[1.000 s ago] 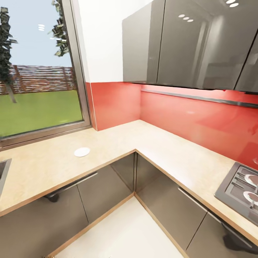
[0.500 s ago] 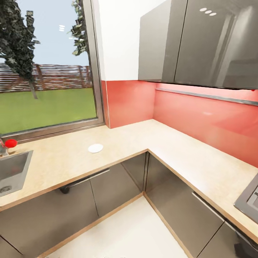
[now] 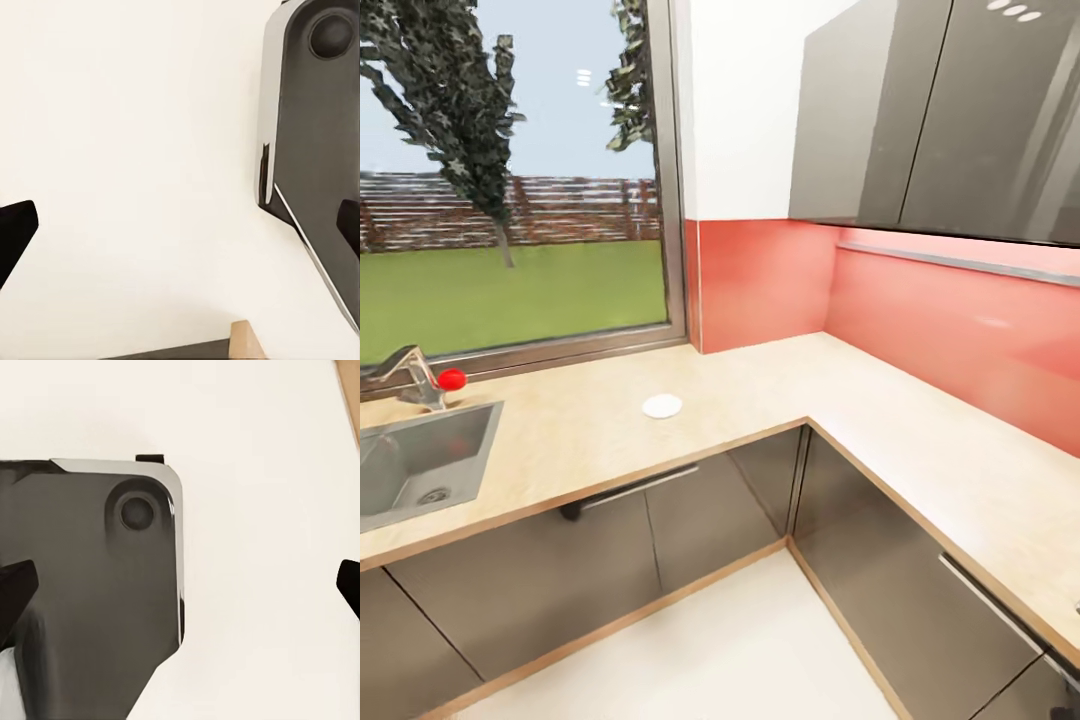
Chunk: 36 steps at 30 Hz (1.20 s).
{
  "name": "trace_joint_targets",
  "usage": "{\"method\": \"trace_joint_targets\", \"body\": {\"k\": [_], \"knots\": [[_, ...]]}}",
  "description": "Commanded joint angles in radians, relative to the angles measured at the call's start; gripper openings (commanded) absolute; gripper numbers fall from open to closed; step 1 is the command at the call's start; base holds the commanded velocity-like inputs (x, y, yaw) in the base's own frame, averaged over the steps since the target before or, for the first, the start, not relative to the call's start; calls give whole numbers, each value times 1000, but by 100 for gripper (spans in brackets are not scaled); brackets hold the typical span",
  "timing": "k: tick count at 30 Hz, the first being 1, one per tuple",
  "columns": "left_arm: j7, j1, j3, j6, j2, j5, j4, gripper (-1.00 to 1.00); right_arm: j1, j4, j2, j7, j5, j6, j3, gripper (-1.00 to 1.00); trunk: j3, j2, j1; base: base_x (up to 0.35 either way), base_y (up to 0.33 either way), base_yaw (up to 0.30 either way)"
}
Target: Set up a coffee station on the kitchen countertop: keep the coffee maker on the countertop, move the bottle of coffee from the kitchen shelf to the counter next to the coffee maker, place a paper coffee filter on top of the coffee maker, put the saucer next to the coffee maker with the coffee cup on the saucer, and place the electric kettle next to the coffee maker.
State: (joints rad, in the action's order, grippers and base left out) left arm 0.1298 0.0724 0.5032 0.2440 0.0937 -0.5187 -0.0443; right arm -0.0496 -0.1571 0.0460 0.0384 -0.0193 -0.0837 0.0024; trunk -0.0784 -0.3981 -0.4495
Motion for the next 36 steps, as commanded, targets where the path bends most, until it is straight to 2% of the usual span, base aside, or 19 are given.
{"method": "trace_joint_targets", "body": {"k": [1,36], "knots": [[4,0,6,3,0,-11,0,100,-1,1,0,2,-2,-3,1,100,-3,-2,-1,0,0,242],[4,-1,4,3,-2,-11,-4,100,-1,1,0,3,-2,-3,2,100,-31,-2,-1,0,0,241]]}}
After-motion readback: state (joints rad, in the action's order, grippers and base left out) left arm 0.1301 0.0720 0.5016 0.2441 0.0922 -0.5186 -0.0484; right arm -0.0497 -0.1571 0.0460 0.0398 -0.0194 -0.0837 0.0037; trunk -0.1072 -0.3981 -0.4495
